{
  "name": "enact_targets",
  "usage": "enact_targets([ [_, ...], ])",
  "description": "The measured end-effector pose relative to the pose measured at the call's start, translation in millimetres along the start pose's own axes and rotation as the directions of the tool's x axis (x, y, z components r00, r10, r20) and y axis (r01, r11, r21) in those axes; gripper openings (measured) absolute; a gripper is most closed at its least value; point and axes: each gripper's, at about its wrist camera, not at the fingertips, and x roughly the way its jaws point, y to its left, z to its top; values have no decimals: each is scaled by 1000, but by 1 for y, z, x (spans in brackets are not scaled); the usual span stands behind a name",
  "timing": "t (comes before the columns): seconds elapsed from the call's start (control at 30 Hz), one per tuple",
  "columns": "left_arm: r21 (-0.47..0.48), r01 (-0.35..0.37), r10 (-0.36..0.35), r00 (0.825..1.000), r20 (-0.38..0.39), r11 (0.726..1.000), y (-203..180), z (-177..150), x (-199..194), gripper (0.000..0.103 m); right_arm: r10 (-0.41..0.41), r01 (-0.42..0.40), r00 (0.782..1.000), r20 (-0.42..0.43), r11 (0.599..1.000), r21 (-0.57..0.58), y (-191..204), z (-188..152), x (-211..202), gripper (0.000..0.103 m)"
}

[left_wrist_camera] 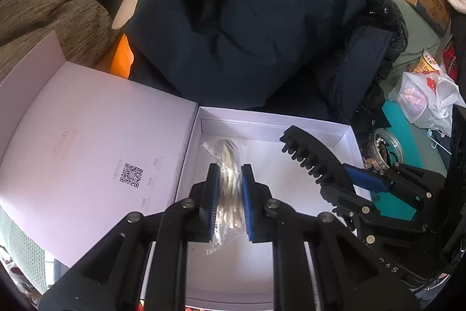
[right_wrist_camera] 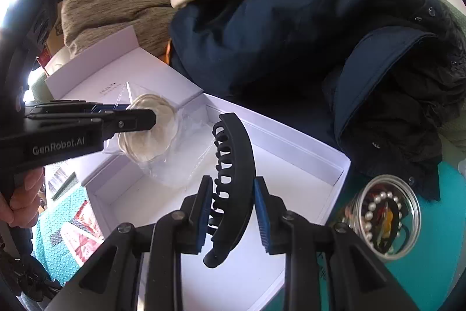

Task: Organize objects
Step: 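Carry the claw clip in the right gripper while the left gripper carries the bagged rose into the white box, then open the left gripper to drop the rose while the right gripper releases the clip in the box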

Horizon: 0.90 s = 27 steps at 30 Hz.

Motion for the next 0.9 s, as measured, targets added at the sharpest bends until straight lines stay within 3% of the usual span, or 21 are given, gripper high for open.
enact_targets([
  [0.47,33,-66,67,997,-40,997,-1,0,31,17,-46,46,995,-89,999,-6,-5,7,35,29],
  [0.63,21,-78,79,996,-47,997,0,-4,25,35,-55,54,995,-85,998,-14,-3,8,31,30],
  [0.9,12,-106,106,994,-14,994,-1,-2,0,49,-83,83,995,-62,996,-13,1,11,12,41],
])
